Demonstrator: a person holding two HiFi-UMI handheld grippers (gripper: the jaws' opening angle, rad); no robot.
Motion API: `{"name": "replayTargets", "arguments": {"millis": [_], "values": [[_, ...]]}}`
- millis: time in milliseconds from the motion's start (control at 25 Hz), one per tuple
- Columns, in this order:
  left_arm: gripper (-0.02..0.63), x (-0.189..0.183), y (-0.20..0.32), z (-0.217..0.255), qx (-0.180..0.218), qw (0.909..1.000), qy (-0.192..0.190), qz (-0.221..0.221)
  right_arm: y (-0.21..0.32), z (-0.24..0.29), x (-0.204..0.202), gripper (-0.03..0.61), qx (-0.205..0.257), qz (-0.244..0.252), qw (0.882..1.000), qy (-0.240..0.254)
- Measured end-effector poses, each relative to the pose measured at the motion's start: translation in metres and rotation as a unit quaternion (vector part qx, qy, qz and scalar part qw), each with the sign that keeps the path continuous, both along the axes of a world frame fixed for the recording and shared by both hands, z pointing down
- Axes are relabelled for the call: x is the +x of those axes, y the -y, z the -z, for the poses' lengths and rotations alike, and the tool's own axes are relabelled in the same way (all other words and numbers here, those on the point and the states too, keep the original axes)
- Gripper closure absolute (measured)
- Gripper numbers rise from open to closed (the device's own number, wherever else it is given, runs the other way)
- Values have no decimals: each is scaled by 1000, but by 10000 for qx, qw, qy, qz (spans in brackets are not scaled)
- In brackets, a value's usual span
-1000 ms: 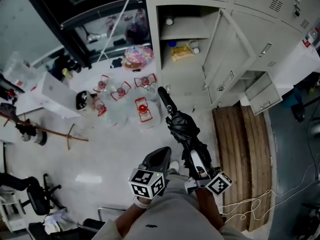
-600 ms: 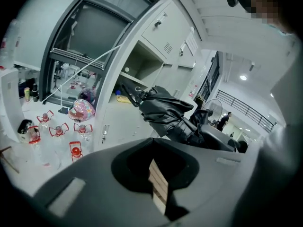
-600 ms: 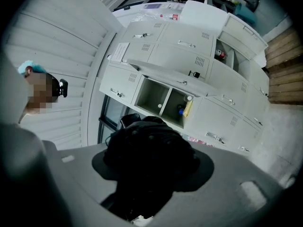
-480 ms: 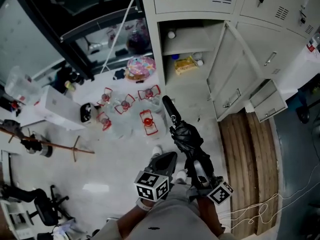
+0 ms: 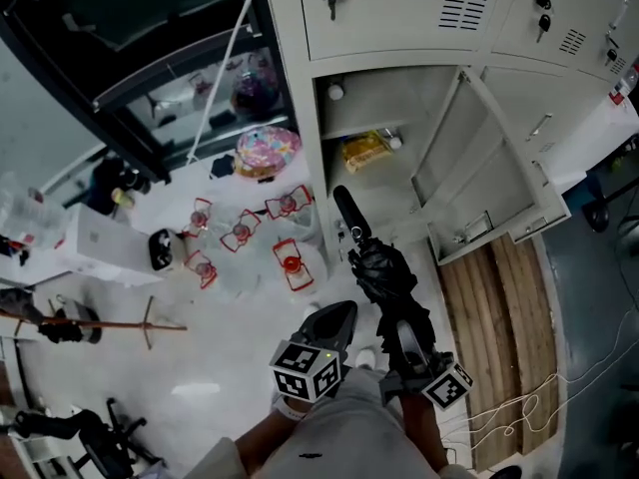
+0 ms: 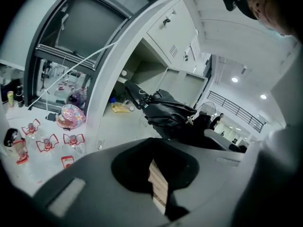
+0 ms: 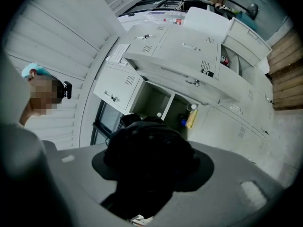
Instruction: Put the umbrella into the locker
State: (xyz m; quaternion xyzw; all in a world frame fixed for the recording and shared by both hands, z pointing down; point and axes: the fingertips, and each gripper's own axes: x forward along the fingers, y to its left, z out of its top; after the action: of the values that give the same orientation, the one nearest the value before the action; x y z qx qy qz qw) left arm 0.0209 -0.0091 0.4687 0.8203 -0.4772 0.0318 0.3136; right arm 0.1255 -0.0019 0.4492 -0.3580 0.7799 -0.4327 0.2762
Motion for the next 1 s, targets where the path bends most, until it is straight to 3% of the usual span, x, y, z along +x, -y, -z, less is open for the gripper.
{"name": "replayTargets", "arguments": {"millis": [400,840,1000], "values": [[603,-20,76,20,207,9972,-191,-700,54,27,-22,328,205,-777,9968,11],[603,-46,124,32,448,9883,-173,-1445,93,48,-47,328,463,-1571,9863,181],[603,-51,134,39,673,9827,-75,-1726,97,44,-61,328,362,-1645,9848,416]]}}
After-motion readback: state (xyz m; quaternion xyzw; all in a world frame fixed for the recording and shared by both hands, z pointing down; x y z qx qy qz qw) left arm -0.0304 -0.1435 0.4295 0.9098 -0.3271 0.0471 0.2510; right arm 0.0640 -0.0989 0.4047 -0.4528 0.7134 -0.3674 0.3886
